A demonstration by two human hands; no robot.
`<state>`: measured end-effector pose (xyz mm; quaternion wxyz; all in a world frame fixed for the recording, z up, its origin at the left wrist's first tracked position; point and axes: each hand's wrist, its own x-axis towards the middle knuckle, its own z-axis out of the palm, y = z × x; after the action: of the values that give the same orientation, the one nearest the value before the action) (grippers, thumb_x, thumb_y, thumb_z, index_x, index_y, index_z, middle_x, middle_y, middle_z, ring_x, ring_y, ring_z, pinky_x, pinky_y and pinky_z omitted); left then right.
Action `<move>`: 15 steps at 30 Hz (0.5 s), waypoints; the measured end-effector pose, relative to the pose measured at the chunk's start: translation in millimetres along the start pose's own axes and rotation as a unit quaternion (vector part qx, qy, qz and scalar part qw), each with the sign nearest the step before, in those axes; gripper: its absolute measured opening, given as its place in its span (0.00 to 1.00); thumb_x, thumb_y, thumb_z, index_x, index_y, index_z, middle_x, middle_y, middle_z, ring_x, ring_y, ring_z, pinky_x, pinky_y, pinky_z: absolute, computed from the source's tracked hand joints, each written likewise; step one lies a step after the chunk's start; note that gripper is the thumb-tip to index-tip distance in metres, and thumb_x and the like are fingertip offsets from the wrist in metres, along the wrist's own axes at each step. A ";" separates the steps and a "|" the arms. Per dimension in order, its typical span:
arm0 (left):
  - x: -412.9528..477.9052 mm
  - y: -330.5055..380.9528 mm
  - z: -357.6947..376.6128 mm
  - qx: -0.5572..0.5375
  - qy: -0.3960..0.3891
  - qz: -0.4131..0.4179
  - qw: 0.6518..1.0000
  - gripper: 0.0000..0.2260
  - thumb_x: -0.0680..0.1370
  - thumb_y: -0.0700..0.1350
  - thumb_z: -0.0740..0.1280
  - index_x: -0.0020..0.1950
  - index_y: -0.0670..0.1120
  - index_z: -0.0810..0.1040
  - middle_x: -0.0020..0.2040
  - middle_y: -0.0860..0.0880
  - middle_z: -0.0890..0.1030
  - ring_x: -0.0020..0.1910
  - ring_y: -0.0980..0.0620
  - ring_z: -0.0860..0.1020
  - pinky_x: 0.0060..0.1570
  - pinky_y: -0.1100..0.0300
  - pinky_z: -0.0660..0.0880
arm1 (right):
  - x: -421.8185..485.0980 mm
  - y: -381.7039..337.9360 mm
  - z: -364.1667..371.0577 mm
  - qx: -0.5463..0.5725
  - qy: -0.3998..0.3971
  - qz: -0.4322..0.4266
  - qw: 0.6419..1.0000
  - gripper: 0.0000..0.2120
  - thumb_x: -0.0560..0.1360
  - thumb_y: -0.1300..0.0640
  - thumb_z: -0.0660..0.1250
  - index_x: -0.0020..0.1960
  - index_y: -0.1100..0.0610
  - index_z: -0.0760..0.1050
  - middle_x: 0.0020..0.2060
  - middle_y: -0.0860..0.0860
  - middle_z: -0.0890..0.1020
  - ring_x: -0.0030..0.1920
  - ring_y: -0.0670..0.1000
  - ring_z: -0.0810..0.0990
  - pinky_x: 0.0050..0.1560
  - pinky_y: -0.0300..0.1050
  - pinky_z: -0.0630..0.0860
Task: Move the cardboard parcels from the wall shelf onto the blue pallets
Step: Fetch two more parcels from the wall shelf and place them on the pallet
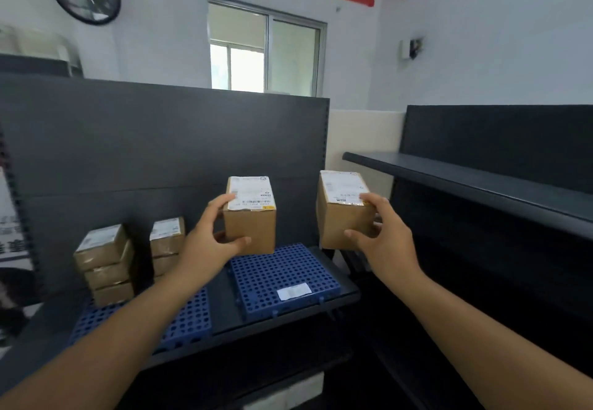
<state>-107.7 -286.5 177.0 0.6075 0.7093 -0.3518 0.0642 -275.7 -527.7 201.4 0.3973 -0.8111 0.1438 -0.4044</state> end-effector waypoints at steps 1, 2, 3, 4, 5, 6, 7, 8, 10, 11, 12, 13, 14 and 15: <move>3.7 -9.3 -2.4 0.001 0.001 -0.006 1.000 0.34 0.72 0.37 0.75 0.68 0.65 0.66 0.65 0.58 0.71 0.53 0.71 0.76 0.46 0.69 0.77 | 5.5 4.3 11.3 0.003 -0.009 0.001 1.000 0.31 0.69 0.61 0.76 0.65 0.41 0.69 0.60 0.46 0.74 0.58 0.49 0.75 0.58 0.53 0.78; 7.1 -18.7 -3.5 0.005 0.002 -0.012 1.000 0.34 0.72 0.38 0.75 0.68 0.65 0.66 0.64 0.59 0.71 0.55 0.67 0.76 0.47 0.68 0.77 | 10.9 9.0 21.1 0.005 -0.016 0.005 1.000 0.31 0.69 0.62 0.76 0.65 0.42 0.69 0.60 0.46 0.73 0.59 0.49 0.75 0.59 0.53 0.78; 10.3 -27.4 -3.3 0.011 0.004 -0.017 1.000 0.34 0.72 0.39 0.76 0.68 0.66 0.66 0.63 0.60 0.71 0.56 0.64 0.75 0.48 0.67 0.77 | 17.0 14.8 29.9 0.007 -0.023 0.009 1.000 0.31 0.69 0.62 0.76 0.65 0.42 0.69 0.60 0.45 0.73 0.59 0.49 0.74 0.59 0.53 0.78; 13.7 -36.1 -2.1 0.015 0.008 -0.022 1.000 0.34 0.72 0.39 0.76 0.68 0.67 0.66 0.62 0.62 0.71 0.57 0.62 0.75 0.51 0.65 0.76 | 23.8 21.7 37.8 0.008 -0.028 0.013 0.999 0.31 0.69 0.62 0.76 0.65 0.41 0.69 0.61 0.45 0.73 0.60 0.49 0.74 0.60 0.53 0.77; 17.7 -45.1 -0.4 0.018 0.013 -0.026 0.999 0.34 0.72 0.39 0.76 0.68 0.67 0.66 0.62 0.63 0.71 0.58 0.61 0.75 0.52 0.63 0.77 | 31.1 29.5 45.1 0.008 -0.033 0.016 0.999 0.31 0.69 0.62 0.76 0.65 0.41 0.69 0.61 0.46 0.73 0.60 0.50 0.75 0.59 0.53 0.78; 21.9 -53.6 1.9 0.018 0.017 -0.031 0.999 0.34 0.72 0.39 0.76 0.68 0.67 0.66 0.62 0.63 0.71 0.58 0.61 0.75 0.52 0.62 0.77 | 38.7 38.3 52.0 0.006 -0.039 0.019 0.999 0.32 0.69 0.62 0.76 0.65 0.40 0.68 0.62 0.46 0.73 0.60 0.49 0.75 0.59 0.52 0.78; 26.0 -62.4 5.4 0.017 0.020 -0.038 0.999 0.34 0.72 0.39 0.76 0.68 0.66 0.66 0.62 0.62 0.71 0.58 0.61 0.75 0.51 0.64 0.77 | 46.6 48.4 59.0 0.005 -0.045 0.022 0.999 0.32 0.69 0.62 0.76 0.65 0.40 0.68 0.62 0.46 0.73 0.60 0.49 0.74 0.59 0.52 0.78; 30.2 -72.1 9.6 0.015 0.022 -0.047 0.999 0.34 0.72 0.38 0.76 0.68 0.66 0.67 0.62 0.62 0.71 0.57 0.62 0.75 0.50 0.66 0.77 | 54.7 59.3 65.9 0.004 -0.053 0.024 0.998 0.32 0.69 0.61 0.76 0.65 0.39 0.68 0.62 0.46 0.72 0.60 0.49 0.74 0.59 0.51 0.78; 38.9 -93.1 21.2 0.010 0.022 -0.065 0.998 0.34 0.72 0.38 0.76 0.68 0.65 0.67 0.62 0.63 0.71 0.58 0.62 0.75 0.49 0.66 0.78 | 71.0 82.7 79.7 0.001 -0.072 0.024 0.997 0.32 0.70 0.61 0.76 0.66 0.39 0.67 0.64 0.45 0.72 0.61 0.48 0.74 0.58 0.50 0.78; 44.1 -104.4 28.6 0.011 0.023 -0.071 0.997 0.34 0.72 0.38 0.76 0.68 0.65 0.67 0.63 0.63 0.71 0.59 0.61 0.75 0.51 0.64 0.78 | 79.5 95.5 86.7 0.000 -0.081 0.023 0.996 0.32 0.70 0.61 0.76 0.66 0.39 0.67 0.64 0.45 0.72 0.61 0.48 0.73 0.58 0.49 0.77; 49.8 -116.0 36.8 0.015 0.024 -0.077 0.997 0.34 0.71 0.38 0.76 0.69 0.65 0.67 0.63 0.63 0.72 0.60 0.61 0.75 0.53 0.62 0.78 | 88.2 109.4 93.5 0.000 -0.089 0.021 0.996 0.32 0.70 0.61 0.76 0.66 0.40 0.67 0.63 0.45 0.72 0.60 0.48 0.74 0.58 0.48 0.77; 56.1 -127.2 45.9 0.020 0.026 -0.085 0.996 0.35 0.71 0.39 0.76 0.69 0.65 0.67 0.63 0.64 0.71 0.60 0.61 0.74 0.54 0.62 0.77 | 97.1 124.8 100.7 0.002 -0.097 0.020 0.995 0.32 0.70 0.61 0.76 0.66 0.40 0.68 0.64 0.46 0.73 0.60 0.48 0.74 0.58 0.48 0.78; 62.8 -138.7 55.3 0.027 0.029 -0.094 0.995 0.35 0.71 0.39 0.76 0.69 0.64 0.67 0.63 0.64 0.71 0.60 0.61 0.74 0.53 0.63 0.77 | 105.8 140.9 108.4 0.006 -0.107 0.021 0.994 0.32 0.70 0.61 0.76 0.66 0.40 0.68 0.64 0.46 0.73 0.60 0.48 0.75 0.58 0.50 0.78; 69.3 -150.0 64.6 0.032 0.031 -0.107 0.993 0.34 0.71 0.39 0.76 0.69 0.64 0.67 0.63 0.63 0.71 0.59 0.59 0.74 0.51 0.66 0.77 | 114.7 157.1 116.3 0.012 -0.117 0.025 0.993 0.32 0.70 0.60 0.76 0.66 0.39 0.68 0.64 0.46 0.73 0.61 0.49 0.75 0.58 0.51 0.78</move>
<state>8.7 -372.2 74.1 0.5981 0.7597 -0.2530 0.0318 -99.8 -630.9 102.5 0.4310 -0.8442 0.1116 -0.2985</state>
